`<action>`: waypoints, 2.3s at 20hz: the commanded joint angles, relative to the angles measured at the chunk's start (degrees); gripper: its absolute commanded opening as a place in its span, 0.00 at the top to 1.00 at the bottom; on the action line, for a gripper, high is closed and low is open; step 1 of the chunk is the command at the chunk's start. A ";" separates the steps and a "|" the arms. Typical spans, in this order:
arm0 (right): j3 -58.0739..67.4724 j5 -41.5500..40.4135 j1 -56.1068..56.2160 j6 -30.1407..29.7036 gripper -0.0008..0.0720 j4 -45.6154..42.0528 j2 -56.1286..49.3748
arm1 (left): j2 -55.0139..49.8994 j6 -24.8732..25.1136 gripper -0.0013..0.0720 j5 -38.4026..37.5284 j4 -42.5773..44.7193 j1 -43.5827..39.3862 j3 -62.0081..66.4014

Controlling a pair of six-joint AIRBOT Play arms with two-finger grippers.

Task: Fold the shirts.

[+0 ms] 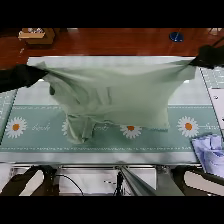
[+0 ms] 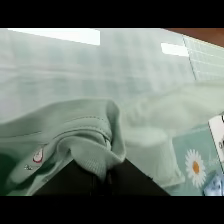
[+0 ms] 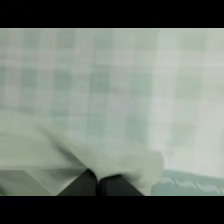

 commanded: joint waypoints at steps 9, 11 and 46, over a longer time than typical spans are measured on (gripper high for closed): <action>-0.26 -14.49 0.02 -0.22 0.77 3.10 -19.26 | -34.05 9.05 0.77 18.71 -11.15 -7.85 4.35; -0.24 -15.43 -0.44 -0.66 0.54 2.99 -18.73 | -34.71 10.32 0.29 18.69 -11.08 -7.08 6.58; -37.29 2.14 -17.94 -10.67 0.24 4.83 -5.29 | -37.83 -2.23 0.94 -3.13 9.22 -3.30 -1.33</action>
